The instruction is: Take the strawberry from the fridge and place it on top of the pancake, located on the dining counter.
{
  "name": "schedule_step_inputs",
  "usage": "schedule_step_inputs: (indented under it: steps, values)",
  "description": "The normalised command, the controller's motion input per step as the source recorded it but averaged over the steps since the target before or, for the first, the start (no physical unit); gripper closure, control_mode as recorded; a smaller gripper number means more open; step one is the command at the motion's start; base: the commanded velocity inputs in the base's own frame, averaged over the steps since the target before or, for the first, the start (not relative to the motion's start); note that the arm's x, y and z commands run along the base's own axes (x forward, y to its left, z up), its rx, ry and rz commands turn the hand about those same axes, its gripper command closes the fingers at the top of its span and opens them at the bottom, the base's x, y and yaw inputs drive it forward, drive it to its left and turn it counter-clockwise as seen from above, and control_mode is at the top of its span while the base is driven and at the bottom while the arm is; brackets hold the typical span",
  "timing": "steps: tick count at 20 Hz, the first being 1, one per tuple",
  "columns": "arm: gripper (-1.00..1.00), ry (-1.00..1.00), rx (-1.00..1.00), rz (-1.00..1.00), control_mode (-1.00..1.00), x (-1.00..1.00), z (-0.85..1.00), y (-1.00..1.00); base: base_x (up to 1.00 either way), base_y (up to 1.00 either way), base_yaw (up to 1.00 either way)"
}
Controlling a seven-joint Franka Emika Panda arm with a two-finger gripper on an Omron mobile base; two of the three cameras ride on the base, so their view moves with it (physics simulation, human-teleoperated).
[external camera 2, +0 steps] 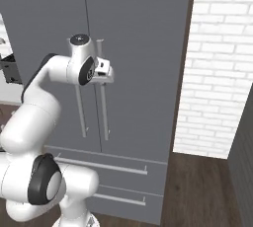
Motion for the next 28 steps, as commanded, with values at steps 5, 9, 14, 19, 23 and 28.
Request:
schedule_step_inputs:
  steps: [5, 9, 14, 19, 23, 28]
  values:
    - [-1.00, -0.14, 0.00, -0.04, -1.00, 0.37, 0.00, -0.26, 0.00, 0.00, 0.00]
    - [-1.00, -0.03, 0.00, 0.00, -1.00, 0.62, -0.05, 0.00, 0.00, 0.00, 0.00]
    - [-1.00, -0.04, 0.00, 0.00, -1.00, 0.44, -0.13, 0.00, 0.00, 0.00, 0.00]
    - [-1.00, -0.26, -0.01, 0.00, -1.00, 0.22, -0.33, 0.00, 0.00, 0.00, 0.00]
    - [-1.00, -0.61, -0.12, 0.01, -1.00, -0.13, -0.43, 0.00, 0.00, 0.00, 0.00]
    - [-1.00, -0.27, -0.02, 0.00, -1.00, 0.34, -0.24, 0.00, 0.00, 0.00, 0.00]
